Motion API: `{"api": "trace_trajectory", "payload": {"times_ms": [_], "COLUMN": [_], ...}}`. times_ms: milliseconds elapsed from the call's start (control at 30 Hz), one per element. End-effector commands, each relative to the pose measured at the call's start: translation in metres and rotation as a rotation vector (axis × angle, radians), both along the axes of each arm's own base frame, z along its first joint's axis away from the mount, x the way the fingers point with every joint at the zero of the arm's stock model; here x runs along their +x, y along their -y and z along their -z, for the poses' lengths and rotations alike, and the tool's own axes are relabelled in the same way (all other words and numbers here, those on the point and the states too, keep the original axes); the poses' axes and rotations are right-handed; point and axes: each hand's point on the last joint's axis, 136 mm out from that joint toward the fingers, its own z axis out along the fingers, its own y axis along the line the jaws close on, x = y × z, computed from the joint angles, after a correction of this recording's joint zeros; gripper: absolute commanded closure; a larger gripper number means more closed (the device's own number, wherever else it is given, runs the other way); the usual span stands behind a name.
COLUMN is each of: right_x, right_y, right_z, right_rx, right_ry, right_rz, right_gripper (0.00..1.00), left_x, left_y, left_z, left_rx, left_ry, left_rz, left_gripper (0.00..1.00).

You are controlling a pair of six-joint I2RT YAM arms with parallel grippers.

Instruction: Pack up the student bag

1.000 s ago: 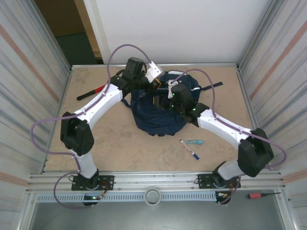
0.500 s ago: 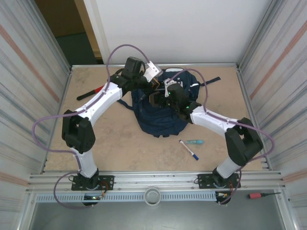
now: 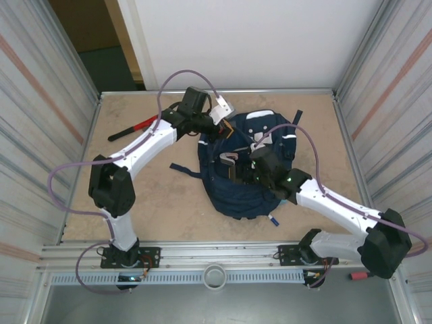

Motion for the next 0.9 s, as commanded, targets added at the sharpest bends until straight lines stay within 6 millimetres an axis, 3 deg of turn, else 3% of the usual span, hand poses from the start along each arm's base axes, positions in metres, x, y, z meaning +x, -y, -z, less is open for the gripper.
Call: {"api": "trace_trajectory", "payload": {"times_ms": [0,167,333,433,667,867], "right_x": [-0.034,0.007,0.063,0.081,0.069,0.075], "right_y": [0.041,-0.004,-0.025,-0.044,-0.064,-0.077], "right_z": [0.046,0.025,0.013,0.003,-0.018,-0.041], "right_rx": [-0.145,0.019,0.089,0.133,0.146,0.225], "right_ry": [-0.196,-0.162,-0.137,-0.156,-0.104,-0.029], "right_rz": [0.069,-0.054,-0.114,-0.179,-0.297,-0.345], "right_gripper": [0.09,0.1,0.12,0.14,0.07,0.06], "left_x": [0.07,0.081,0.095,0.1,0.098,0.096], "left_y": [-0.05,-0.064,-0.086,-0.092,-0.079,-0.074], "left_z": [-0.043,-0.048,-0.053,-0.049,-0.02,-0.016], "left_rx": [-0.009,0.008,0.01,0.0,-0.027,-0.046], "left_ry": [0.221,0.232,0.235,0.218,0.139,0.13], "left_rz": [-0.245,-0.298,-0.373,-0.379,-0.313,-0.286], "left_gripper": [1.0,1.0,1.0,1.0,1.0,1.0]}}
